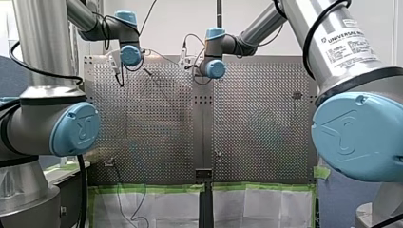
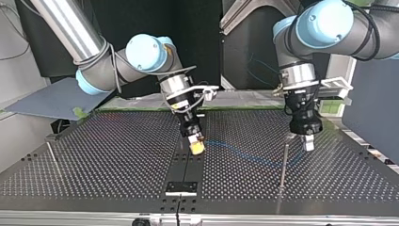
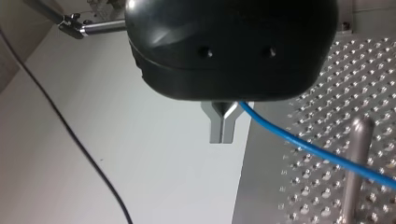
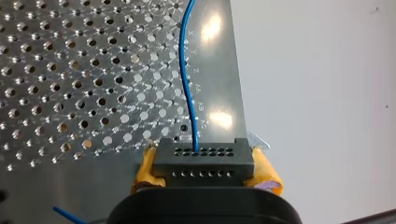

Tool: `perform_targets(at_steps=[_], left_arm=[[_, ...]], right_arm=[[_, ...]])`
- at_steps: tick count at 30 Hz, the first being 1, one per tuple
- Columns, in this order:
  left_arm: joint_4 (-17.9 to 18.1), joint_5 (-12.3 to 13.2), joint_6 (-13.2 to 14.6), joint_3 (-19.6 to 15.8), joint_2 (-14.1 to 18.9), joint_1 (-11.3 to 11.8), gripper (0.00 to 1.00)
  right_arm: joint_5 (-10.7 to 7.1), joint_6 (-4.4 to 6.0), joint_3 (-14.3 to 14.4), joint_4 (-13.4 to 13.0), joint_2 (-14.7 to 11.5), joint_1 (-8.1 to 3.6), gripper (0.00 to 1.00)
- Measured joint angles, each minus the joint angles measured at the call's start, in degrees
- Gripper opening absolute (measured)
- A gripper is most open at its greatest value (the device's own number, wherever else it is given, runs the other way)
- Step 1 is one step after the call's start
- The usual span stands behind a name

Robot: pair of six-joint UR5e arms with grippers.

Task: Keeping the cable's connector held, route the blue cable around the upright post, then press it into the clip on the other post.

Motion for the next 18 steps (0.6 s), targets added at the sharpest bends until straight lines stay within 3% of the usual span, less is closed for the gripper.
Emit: perform_targets(at_steps=[7,18], left_arm=[[0.03,3.46,-1.68,1.59,-1.54,3.46,0.0],[0.86,8.99,-3.38,6.04,-6.89,8.99,0.0]], right_arm=[[-0.41,0.04,-2.83,0.51,1.51,0.15,0.0],[-0.8,-0.23,-3.55,0.52,2.77,0.52,0.0]])
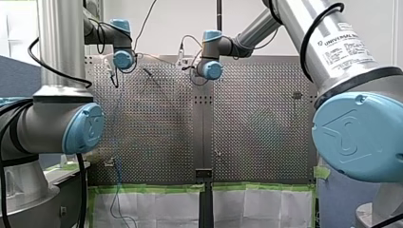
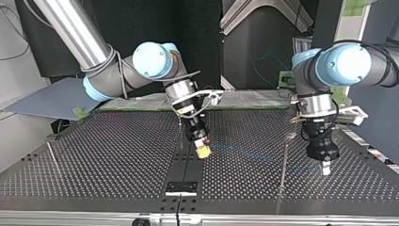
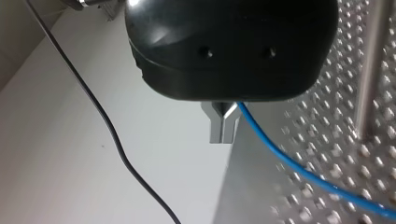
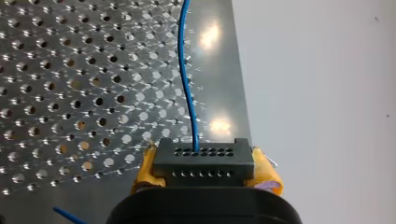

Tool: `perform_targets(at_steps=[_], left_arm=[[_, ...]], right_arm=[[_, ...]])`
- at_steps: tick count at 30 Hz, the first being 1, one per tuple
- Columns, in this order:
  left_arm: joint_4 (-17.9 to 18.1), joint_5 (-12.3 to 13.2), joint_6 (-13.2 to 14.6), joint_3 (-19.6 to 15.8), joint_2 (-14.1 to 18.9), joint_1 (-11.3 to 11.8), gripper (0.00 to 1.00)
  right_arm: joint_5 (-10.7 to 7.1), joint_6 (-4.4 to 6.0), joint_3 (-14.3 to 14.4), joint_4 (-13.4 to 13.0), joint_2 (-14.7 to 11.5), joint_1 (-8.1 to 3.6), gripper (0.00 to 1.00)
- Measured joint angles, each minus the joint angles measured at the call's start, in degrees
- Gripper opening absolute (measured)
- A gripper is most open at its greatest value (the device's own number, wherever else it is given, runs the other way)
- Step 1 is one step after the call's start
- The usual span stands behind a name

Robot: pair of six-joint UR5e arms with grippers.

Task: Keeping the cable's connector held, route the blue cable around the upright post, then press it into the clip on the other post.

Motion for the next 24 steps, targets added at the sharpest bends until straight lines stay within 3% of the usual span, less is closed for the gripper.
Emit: perform_targets(at_steps=[13,24], left_arm=[[3.41,6.09,-2.02,0.28,-6.1,5.76,0.0],[5.22,11.6,-3.63,0.29,-11.6,5.05,0.0]], right_arm=[[-0.05,-0.95,-0.02,-0.45,2.22,-0.12,0.0],[-0.05,-1.92,-0.01,-0.38,4.42,-0.3,0.0]])
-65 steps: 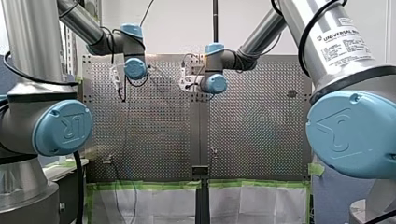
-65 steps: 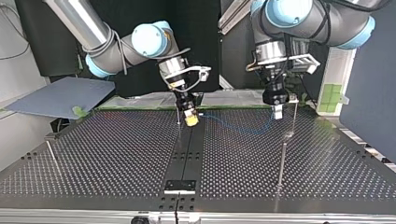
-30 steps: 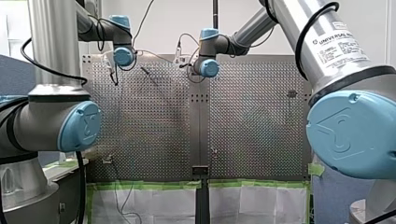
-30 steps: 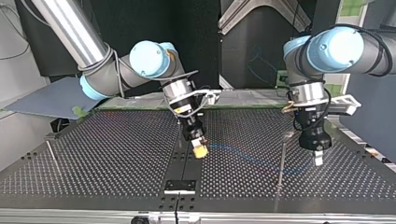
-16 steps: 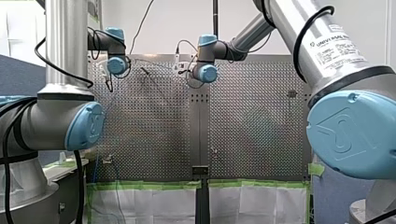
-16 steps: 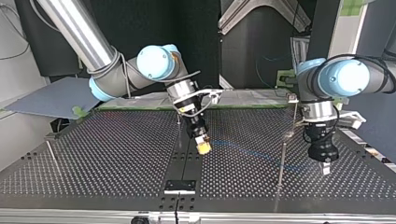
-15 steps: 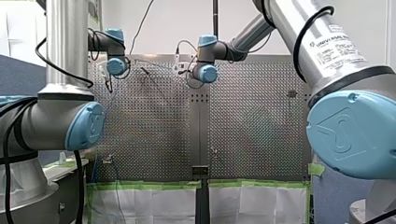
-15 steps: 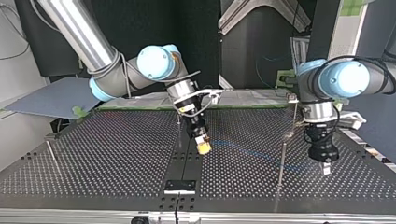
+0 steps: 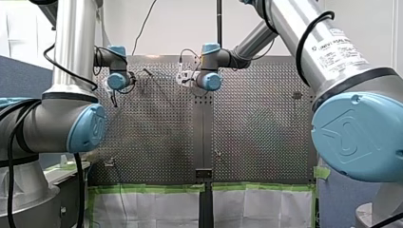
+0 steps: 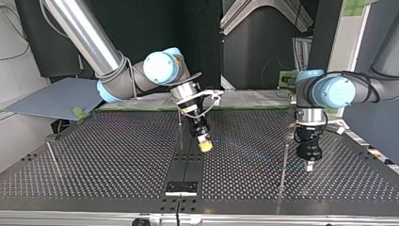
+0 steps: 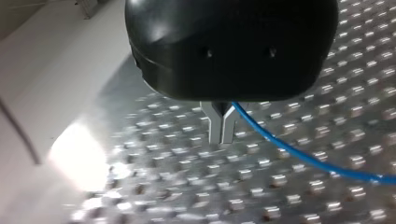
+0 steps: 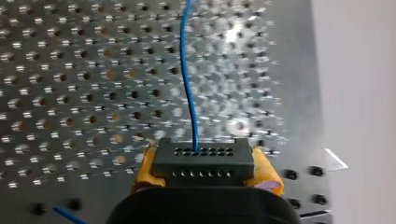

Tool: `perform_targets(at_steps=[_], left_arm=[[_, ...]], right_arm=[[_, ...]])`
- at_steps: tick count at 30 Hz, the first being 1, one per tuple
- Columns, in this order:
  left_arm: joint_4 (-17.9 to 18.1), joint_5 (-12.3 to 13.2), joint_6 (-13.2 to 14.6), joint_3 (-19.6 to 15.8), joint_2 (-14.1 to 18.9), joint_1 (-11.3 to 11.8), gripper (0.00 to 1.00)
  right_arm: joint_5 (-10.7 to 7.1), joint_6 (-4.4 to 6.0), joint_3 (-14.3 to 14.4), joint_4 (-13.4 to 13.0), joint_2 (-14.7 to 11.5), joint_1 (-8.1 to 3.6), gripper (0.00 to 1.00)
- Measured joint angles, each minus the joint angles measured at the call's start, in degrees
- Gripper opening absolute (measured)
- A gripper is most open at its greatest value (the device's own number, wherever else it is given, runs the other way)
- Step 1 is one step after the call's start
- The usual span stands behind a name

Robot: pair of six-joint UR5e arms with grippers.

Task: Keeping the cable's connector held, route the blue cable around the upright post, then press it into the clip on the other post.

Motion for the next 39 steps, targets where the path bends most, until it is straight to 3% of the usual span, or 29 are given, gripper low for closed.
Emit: perform_targets(at_steps=[5,11,12,13,15,16,18,22,24,39], left_arm=[[-0.25,1.51,-0.31,0.0,-2.67,-0.61,0.0],[-0.26,0.2,-1.92,0.0,-3.94,-0.94,0.0],[-0.26,0.07,-2.23,0.0,-3.98,-0.95,0.11],[-0.24,-0.04,-2.49,0.0,-4.0,-0.97,0.11],[-0.24,-0.27,-2.88,0.0,-4.03,-1.06,0.39],[-0.26,-0.35,-3.02,-0.01,-4.03,-1.1,0.39],[-0.39,-0.4,-3.51,0.0,-4.03,-1.23,0.58],[-0.49,0.12,-4.92,-0.01,-4.04,-1.46,0.67],[-0.49,0.55,-5.64,-0.01,-4.05,-1.5,0.8],[-0.65,1.53,-7.25,0.0,-5.75,-1.69,0.82]], right_arm=[[-0.01,-0.34,0.05,0.2,1.32,0.14,0.0],[-0.07,-0.94,0.08,0.65,3.04,0.2,0.0],[-0.07,-1.03,0.08,0.75,3.49,0.23,0.0],[-0.06,-1.12,0.08,0.86,3.85,0.25,0.0],[0.02,-1.44,0.08,1.25,4.81,0.3,0.0],[0.14,-1.61,0.08,1.46,5.3,0.32,0.0],[0.6,-2.08,0.09,2.0,6.48,0.33,0.0],[1.94,-2.77,0.48,2.6,8.28,0.38,0.0],[2.75,-2.96,1.05,2.58,8.73,0.37,0.0],[6.23,-4.75,4.68,2.01,11.61,-0.14,0.0]])
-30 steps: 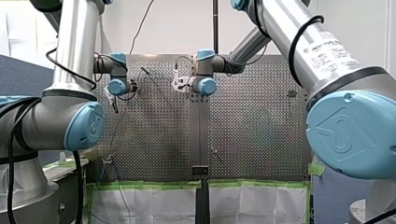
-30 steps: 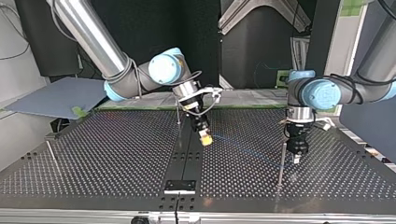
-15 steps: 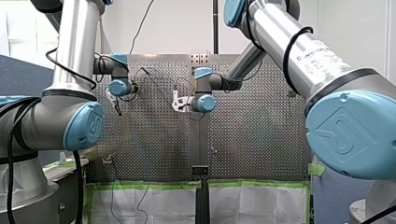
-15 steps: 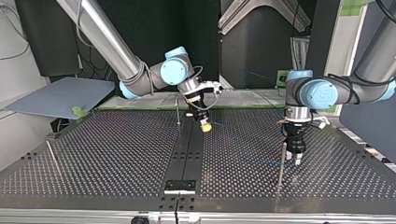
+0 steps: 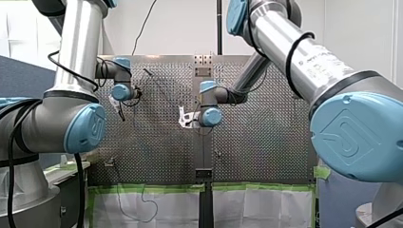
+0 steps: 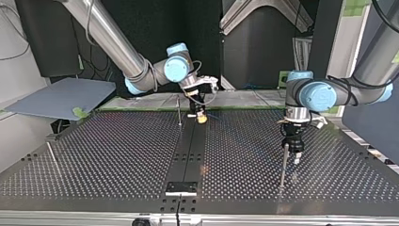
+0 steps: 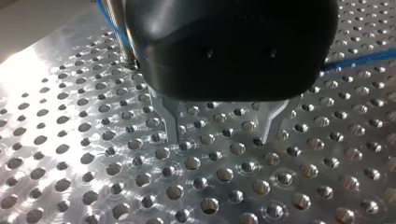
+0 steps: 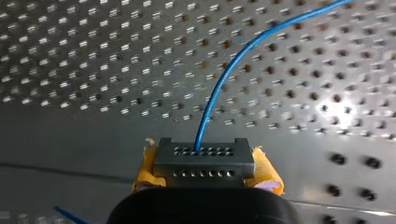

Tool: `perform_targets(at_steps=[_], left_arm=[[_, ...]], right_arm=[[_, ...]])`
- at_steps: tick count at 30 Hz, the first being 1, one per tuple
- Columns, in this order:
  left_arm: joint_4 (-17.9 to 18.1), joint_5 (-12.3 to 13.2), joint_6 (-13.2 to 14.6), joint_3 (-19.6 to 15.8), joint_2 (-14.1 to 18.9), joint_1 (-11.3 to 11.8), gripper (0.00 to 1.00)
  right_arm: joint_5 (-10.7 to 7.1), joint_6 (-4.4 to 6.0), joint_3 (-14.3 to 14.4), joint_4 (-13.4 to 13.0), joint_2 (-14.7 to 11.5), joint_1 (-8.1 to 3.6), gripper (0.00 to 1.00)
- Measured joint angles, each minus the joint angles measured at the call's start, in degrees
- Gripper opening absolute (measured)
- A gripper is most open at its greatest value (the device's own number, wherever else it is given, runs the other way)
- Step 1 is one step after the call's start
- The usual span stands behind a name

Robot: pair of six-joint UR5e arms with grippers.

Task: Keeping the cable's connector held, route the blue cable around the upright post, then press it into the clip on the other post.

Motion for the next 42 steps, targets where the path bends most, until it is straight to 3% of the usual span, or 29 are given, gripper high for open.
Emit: perform_targets(at_steps=[9,16,23,24,35,42], left_arm=[[-0.04,0.7,-1.17,0.02,-1.16,-0.17,0.82],[-0.06,0.85,-1.36,0.0,-1.6,-0.34,0.82],[-0.31,0.94,-1.41,0.0,-1.62,-0.36,0.92],[-0.4,0.92,-1.41,-0.01,-1.62,-0.36,0.95],[-1.21,0.36,-1.41,-0.01,-1.63,-0.36,0.95],[-1.23,0.41,-1.42,-0.01,-1.62,-0.28,0.95]], right_arm=[[1.82,0.23,3.53,-3.4,3.8,-0.26,0.0],[4.21,-0.13,4.25,-5.09,7.37,0.18,0.0],[6.42,-0.06,4.44,-7.18,11.24,0.72,0.0],[6.57,0.02,4.59,-7.67,11.87,0.71,0.0],[7.29,1.95,6.1,-12.49,16.9,-0.51,0.0],[7.79,3.24,6.13,-16.28,20.7,-2.18,0.0]])
